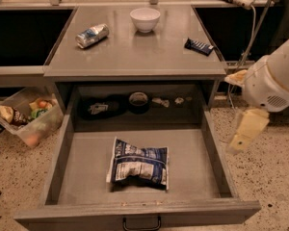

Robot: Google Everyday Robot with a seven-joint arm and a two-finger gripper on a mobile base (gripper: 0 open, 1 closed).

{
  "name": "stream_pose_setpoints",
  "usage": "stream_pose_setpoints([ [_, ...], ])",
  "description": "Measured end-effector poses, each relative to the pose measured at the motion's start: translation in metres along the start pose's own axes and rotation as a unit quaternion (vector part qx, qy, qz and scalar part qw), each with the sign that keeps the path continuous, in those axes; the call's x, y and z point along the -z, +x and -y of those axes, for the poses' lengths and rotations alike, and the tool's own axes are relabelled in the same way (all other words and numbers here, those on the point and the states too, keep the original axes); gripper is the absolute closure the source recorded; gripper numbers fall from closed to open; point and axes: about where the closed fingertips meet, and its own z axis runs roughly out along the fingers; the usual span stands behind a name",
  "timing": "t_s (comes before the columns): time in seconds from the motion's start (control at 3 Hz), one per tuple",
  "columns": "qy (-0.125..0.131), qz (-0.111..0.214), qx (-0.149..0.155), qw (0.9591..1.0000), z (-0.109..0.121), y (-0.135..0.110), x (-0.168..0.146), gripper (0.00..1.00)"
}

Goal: Pick blue chip bag from top drawer and place on counter

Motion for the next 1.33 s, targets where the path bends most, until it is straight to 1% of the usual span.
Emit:
stream_pose_setpoints([
  [0.33,-0.024,0.075,0.006,0.9968,0.005,-0.009,-0.069,0.00],
  [0.67,-0.024,0.075,0.006,0.9968,0.005,-0.009,-0.069,0.00],
  [1.0,-0.040,0.085,0.008,0.9956,-0.004,-0.012,-0.084,0.00],
  [1.33,-0.065,0.120,0.019,0.9905,-0.025,-0.027,-0.118,0.00],
])
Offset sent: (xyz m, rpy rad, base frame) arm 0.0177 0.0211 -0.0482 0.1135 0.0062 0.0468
